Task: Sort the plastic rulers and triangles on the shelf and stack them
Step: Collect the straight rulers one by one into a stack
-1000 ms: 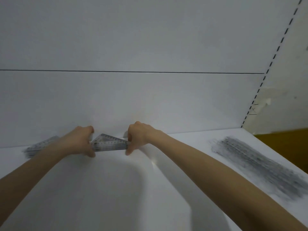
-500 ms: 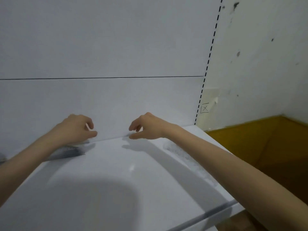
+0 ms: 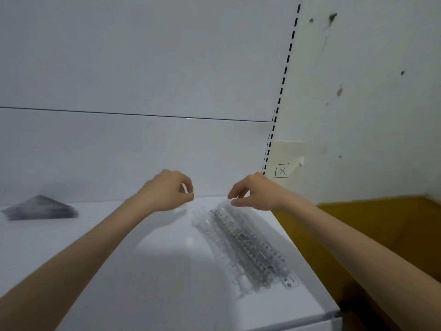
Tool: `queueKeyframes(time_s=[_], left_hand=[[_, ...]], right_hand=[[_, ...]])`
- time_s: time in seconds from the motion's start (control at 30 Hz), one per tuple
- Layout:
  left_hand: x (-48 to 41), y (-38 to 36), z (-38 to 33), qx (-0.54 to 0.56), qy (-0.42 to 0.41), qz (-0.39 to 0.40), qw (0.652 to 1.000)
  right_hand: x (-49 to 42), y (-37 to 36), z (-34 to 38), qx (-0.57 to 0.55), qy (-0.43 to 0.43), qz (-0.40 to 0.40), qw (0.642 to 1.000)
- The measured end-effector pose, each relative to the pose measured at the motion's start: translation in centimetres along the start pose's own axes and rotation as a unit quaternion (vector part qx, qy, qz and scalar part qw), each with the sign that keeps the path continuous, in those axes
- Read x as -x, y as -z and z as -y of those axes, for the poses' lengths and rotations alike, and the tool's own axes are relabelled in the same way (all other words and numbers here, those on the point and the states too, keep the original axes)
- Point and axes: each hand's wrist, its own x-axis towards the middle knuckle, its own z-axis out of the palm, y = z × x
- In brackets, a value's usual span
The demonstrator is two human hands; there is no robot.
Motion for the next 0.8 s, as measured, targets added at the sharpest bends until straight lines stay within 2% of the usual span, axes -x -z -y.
queueKeyframes(time_s=[0.1,0.23,0.4,0.6,0.7,0.8], left_hand=[[0.6,-2.3,-1.5,0.033,0.019,-0.002,0.999],[1.9,-5.6,-1.9,0.097,0.067,-0.011,0.993],[2.9,-8.0,-2.0,0.14,0.113,-0.045,0.983],[3.0,-8.2,-2.3,0.152,0.103,-0.079,0.98],[3.2,-8.0,-2.2,0.163,0.083,-0.081,0.98],[3.4,-7.8,-2.3,0.224,0.082,-0.074,0.968]], right_hand=[[0.4,-1.7,-0.9,0.013,-0.01,0.032,0.999],[1.1,-3.7,-1.3,0.057,-0.087,0.094,0.99],[1.6,-4.6,-1.5,0.0,-0.148,0.046,0.988],[1.5,-4.8,-2.1,-0.065,-0.177,-0.039,0.981],[1.2,-4.4,-2.6,-0.136,-0.192,-0.063,0.97],[1.1,-2.9,-2.2,-0.265,-0.199,-0.092,0.939]])
